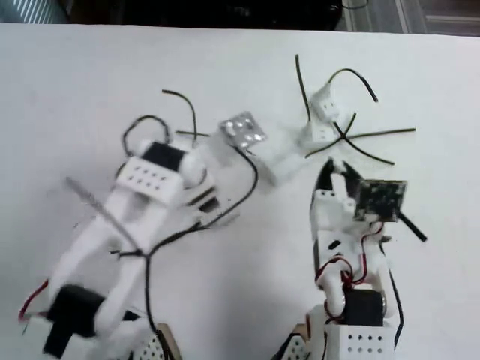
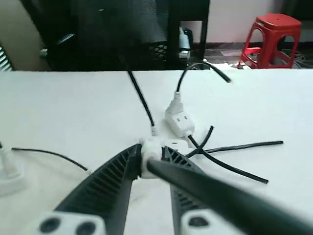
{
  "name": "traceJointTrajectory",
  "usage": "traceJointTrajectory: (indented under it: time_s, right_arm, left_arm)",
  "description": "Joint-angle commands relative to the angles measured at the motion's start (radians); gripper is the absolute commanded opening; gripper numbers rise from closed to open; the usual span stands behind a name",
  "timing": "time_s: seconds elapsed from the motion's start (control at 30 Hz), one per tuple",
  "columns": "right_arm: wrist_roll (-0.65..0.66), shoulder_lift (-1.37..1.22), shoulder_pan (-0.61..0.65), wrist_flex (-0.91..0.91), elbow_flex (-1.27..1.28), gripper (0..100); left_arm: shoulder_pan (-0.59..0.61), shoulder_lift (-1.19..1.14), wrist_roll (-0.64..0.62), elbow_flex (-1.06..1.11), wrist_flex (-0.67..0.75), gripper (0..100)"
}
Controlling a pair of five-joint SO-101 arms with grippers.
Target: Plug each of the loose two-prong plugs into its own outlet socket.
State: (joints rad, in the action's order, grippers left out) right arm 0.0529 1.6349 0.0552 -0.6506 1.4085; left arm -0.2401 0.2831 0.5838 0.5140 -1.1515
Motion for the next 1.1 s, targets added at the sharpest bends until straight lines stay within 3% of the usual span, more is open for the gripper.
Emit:
traceJointTrajectory:
  time_s: [0.0,0.23,0.37,0.6,0.83,1.07]
  right_arm:
    - [0.072,0.001,0.133,-0.035,-0.008,1.7]
    - [0.091,0.001,0.384,-0.11,-0.009,1.7]
    - [0.091,-0.067,0.47,-0.111,-0.015,1.7]
    - [0.084,-0.438,0.503,-0.059,-0.166,1.7]
    - [0.068,-0.736,0.504,0.157,-0.199,1.7]
    - [0.017,-0.961,0.539,0.24,-0.259,1.7]
  left_arm:
    - [0.119,0.226,-0.087,0.069,0.005,21]
    - [0.297,0.532,-0.132,0.267,0.015,10]
    - [0.377,0.684,-0.27,0.433,0.101,7]
    - [0.407,0.894,-0.307,0.694,0.25,7]
    - [0.51,1.086,-0.307,0.819,0.253,7]
    - [0.506,1.23,-0.307,0.89,0.253,8]
